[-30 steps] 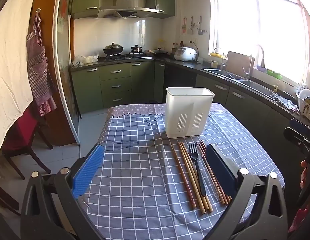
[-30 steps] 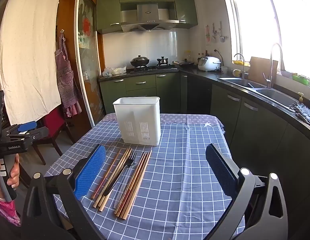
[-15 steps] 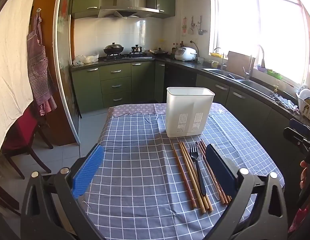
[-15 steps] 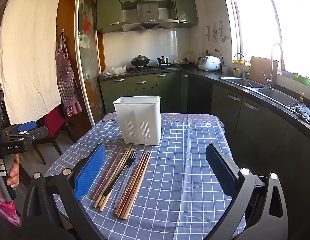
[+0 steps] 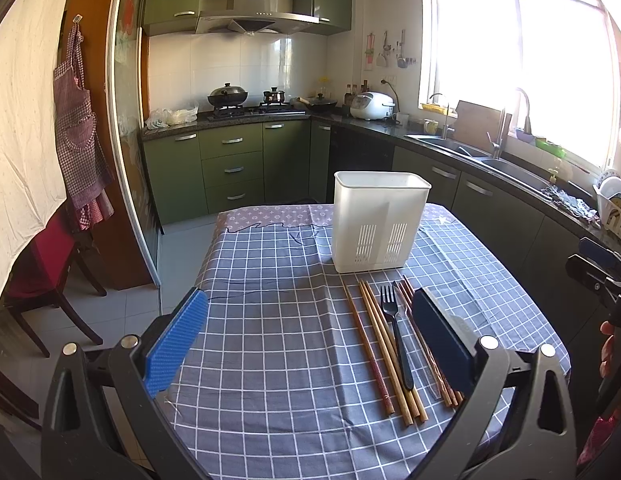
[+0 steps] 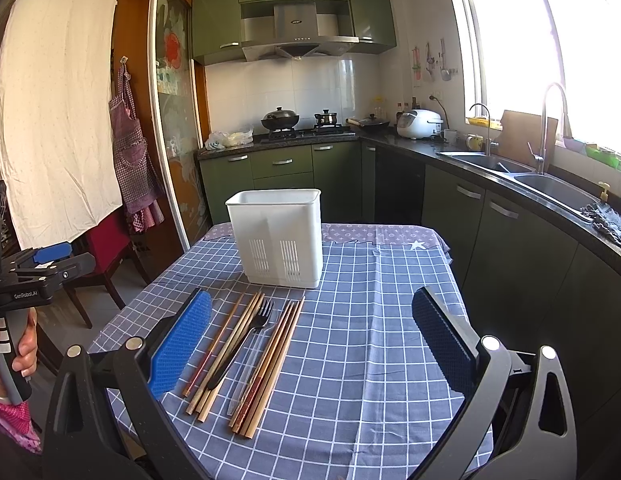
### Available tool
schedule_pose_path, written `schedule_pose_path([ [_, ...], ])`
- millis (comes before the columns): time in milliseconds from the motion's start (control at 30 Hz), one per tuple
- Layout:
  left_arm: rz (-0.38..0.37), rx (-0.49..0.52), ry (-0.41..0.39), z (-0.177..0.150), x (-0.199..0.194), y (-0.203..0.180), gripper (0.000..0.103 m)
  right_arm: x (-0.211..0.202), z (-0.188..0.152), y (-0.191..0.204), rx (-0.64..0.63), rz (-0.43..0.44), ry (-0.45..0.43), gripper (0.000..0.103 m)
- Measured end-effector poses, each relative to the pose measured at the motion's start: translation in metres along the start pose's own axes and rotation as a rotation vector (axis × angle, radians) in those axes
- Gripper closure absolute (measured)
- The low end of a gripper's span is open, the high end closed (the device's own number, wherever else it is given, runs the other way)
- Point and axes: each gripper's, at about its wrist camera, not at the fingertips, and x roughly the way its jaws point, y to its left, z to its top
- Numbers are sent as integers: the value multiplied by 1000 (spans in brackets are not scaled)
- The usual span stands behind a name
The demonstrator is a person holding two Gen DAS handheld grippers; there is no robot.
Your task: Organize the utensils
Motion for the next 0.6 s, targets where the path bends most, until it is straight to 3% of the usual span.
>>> schedule_pose_path([
  [600,0,2,5,-7,3,0,6,1,-2,2,-1,-1,4,4],
])
